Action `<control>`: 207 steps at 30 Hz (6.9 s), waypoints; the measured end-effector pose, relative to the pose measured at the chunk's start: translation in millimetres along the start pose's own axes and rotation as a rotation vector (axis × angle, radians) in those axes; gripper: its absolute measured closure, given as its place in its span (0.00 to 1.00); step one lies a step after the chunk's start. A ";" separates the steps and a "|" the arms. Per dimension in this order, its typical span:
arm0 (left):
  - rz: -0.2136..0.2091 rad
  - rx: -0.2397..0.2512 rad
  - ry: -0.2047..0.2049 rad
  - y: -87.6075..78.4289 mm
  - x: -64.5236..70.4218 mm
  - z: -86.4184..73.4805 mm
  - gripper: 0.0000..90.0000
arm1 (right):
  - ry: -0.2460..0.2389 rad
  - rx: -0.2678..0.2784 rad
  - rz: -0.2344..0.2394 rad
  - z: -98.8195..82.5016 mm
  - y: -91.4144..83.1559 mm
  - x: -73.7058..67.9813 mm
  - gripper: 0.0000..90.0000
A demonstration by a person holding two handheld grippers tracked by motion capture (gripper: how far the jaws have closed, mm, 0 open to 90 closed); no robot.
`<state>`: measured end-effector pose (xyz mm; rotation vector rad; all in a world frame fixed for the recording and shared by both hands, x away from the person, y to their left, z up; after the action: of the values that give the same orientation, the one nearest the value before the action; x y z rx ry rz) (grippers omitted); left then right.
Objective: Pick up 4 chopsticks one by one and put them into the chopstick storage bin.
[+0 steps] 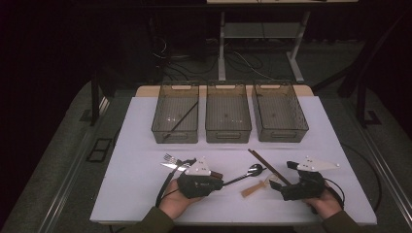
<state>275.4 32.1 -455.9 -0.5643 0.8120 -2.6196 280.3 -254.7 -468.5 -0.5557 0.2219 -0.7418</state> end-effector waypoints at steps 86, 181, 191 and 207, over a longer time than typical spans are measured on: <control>0.357 0.226 -0.195 -117.9 -126.5 7.7 0.95 | -0.007 -0.012 0.002 -1.6 2.6 1.1 0.02; 0.418 0.126 -0.219 -81.7 -176.4 67.2 0.44 | 0.002 -0.008 0.004 -1.2 2.0 1.6 0.02; 0.373 0.171 -0.190 -84.9 -142.1 49.4 0.33 | -0.003 -0.007 0.003 -1.3 1.4 0.8 0.02; 0.282 0.147 -0.138 -80.3 -94.3 5.5 0.13 | -0.006 -0.007 0.002 -0.9 0.3 0.2 0.02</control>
<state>343.3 132.3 -429.4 -0.5403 0.6016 -2.3309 280.3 -255.1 -469.5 -0.5639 0.2199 -0.7377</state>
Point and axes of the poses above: each handheld gripper's, and its own axes: y roughly forward along the jaws, z roughly out of its top, x roughly to its right, the point moved 5 cm from there along y, roughly forward along the jaws, and after that the axes turned 9 degrees about -y, right-handed, at the moved point
